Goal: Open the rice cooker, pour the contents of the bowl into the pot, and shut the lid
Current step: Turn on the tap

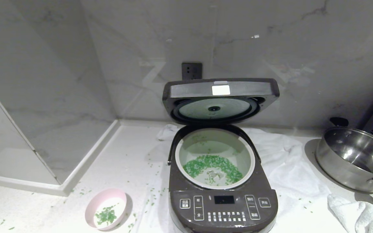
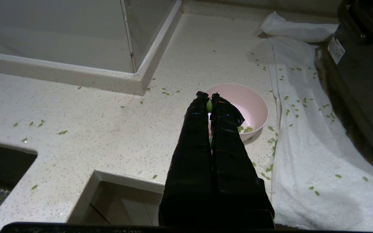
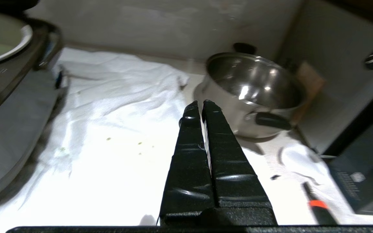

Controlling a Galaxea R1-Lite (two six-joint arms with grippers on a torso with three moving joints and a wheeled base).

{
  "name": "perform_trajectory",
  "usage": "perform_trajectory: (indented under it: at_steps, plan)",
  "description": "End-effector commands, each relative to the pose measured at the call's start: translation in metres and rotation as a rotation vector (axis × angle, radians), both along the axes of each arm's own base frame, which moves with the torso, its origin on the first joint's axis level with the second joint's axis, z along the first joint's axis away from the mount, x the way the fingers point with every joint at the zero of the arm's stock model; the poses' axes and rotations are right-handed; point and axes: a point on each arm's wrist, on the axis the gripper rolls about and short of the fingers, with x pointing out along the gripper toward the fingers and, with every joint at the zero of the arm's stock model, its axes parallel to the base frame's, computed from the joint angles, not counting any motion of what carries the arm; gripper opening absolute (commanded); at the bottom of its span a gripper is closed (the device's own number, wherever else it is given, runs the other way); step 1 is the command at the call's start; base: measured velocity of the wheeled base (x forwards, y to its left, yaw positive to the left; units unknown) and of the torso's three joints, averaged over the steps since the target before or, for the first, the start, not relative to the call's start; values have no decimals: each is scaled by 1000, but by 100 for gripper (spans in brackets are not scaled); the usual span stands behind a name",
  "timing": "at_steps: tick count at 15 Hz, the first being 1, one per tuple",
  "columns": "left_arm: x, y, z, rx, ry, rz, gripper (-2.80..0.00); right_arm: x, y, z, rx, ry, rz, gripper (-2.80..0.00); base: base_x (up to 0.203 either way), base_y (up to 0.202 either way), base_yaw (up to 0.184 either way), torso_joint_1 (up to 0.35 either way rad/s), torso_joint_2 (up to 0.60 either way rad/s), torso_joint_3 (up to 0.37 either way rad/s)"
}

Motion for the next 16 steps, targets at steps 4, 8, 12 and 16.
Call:
perform_trajectory:
  at_steps: [4, 8, 12, 16]
  plan:
    - [0, 0, 0, -1, -1, 1, -280, -5, 5, -29, 99, 16, 216, -280, 0, 0, 0, 0, 0, 0]
    - [0, 0, 0, -1, -1, 1, -280, -5, 4, -30, 143, 45, 203, -280, 0, 0, 0, 0, 0, 0]
    - [0, 0, 0, -1, -1, 1, -280, -5, 4, -30, 172, 39, 186, -280, 0, 0, 0, 0, 0, 0]
    - [0, 0, 0, -2, -1, 3, -280, -5, 4, -30, 170, 39, 185, -280, 0, 0, 0, 0, 0, 0]
